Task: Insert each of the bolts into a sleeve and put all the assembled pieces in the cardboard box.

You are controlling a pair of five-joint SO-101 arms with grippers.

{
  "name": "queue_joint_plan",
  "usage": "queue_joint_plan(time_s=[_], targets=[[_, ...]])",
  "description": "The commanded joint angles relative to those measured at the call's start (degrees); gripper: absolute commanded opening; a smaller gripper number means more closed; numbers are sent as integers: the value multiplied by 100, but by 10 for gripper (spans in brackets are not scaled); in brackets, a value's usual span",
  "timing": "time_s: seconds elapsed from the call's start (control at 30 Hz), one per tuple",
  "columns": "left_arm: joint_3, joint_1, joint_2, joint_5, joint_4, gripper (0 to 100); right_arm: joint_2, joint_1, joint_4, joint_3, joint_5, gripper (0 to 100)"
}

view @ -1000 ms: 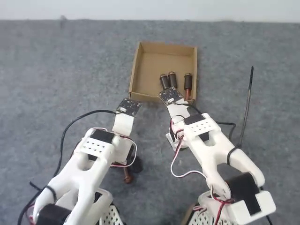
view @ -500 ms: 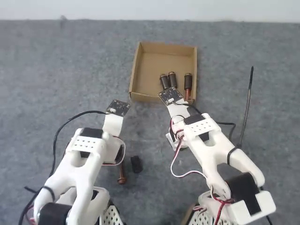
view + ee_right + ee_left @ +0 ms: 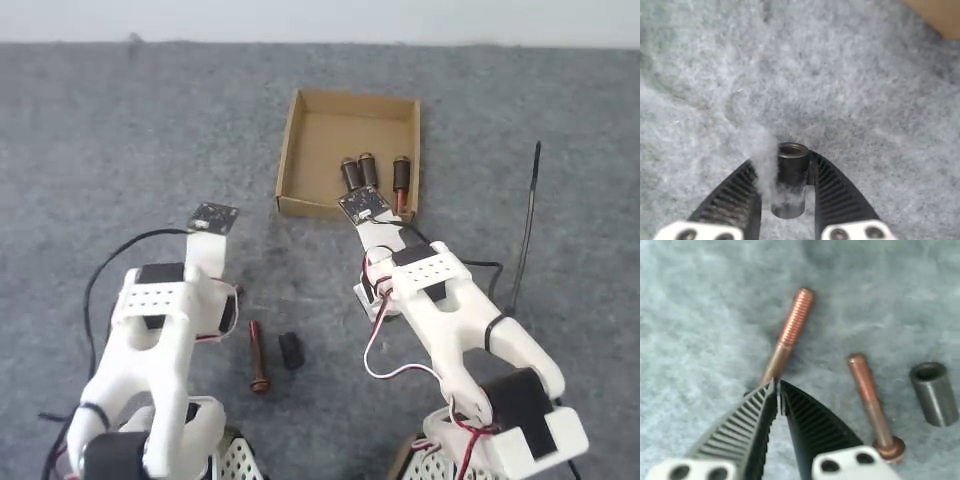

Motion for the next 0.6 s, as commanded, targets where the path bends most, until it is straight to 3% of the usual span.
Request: queue_joint_plan(time_s=[0.0,0.43,0.57], targets=[[-418,-97,536,-97,-193,19,-75,101,-31,-316,114,6],[-2440,-97,2620,1538,-510,19,-66,101,-40,-308,105,6],[-2905,26,2602,1758,-158,16,-57,101,-48,-308,114,6]])
